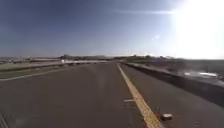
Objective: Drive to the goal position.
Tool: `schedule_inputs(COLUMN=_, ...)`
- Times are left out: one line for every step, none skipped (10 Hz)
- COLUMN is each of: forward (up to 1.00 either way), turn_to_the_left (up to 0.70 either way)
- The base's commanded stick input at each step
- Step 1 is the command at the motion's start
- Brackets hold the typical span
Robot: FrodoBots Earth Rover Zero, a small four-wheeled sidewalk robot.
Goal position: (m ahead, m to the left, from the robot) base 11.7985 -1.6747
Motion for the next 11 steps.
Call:
schedule_inputs(forward=0.70, turn_to_the_left=0.00)
schedule_inputs(forward=0.70, turn_to_the_left=0.00)
schedule_inputs(forward=0.70, turn_to_the_left=0.00)
schedule_inputs(forward=0.70, turn_to_the_left=0.00)
schedule_inputs(forward=0.70, turn_to_the_left=0.00)
schedule_inputs(forward=0.70, turn_to_the_left=0.00)
schedule_inputs(forward=0.70, turn_to_the_left=0.00)
schedule_inputs(forward=0.70, turn_to_the_left=0.00)
schedule_inputs(forward=0.70, turn_to_the_left=0.00)
schedule_inputs(forward=0.70, turn_to_the_left=-0.35)
schedule_inputs(forward=0.70, turn_to_the_left=-0.35)
